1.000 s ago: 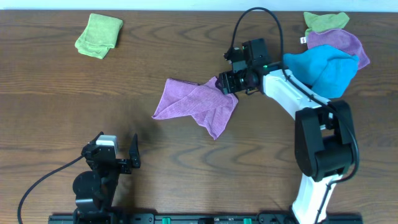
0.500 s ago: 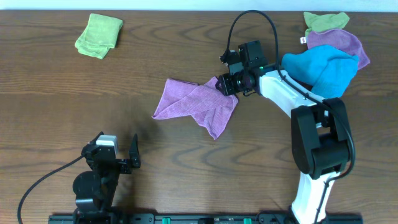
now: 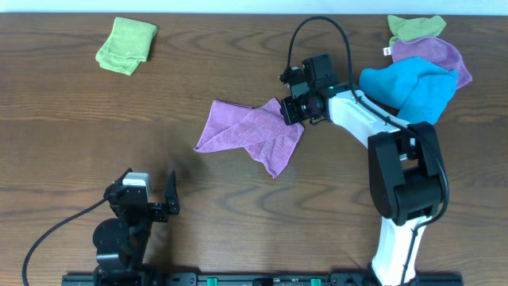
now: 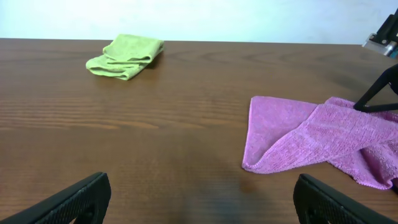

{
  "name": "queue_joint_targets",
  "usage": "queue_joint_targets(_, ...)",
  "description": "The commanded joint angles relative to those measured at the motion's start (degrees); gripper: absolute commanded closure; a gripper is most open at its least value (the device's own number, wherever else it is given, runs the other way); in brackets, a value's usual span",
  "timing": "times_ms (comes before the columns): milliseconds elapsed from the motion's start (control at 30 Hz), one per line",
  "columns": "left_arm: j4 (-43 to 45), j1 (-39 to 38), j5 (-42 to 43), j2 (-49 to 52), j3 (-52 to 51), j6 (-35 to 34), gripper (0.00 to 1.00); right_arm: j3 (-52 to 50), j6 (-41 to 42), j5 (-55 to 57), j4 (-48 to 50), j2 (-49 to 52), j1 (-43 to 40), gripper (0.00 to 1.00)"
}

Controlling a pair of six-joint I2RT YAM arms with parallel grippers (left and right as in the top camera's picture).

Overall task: Fold the cloth
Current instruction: 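Drag the pink cloth to the table center with the right gripper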

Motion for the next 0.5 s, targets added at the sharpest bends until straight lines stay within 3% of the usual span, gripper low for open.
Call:
queue_joint_targets(0, -0.42, 0.39, -0.15, -0.35, -1.31, -0.35, 0.05, 1.38, 1.81, 1.42, 0.09, 0.68, 0.22, 0.99)
queue_joint_targets(200, -0.42, 0.39, -0.15, -0.35, -1.31, -0.35, 0.05, 14.75, 3.98, 6.58, -3.63, -0.24, -2.43, 0.99)
queue_joint_targets(467, -0.42, 0.39, -0.15, -0.35, -1.31, -0.35, 0.05, 36.87, 0.55, 18.23, -12.61, -0.24, -5.07, 0.99)
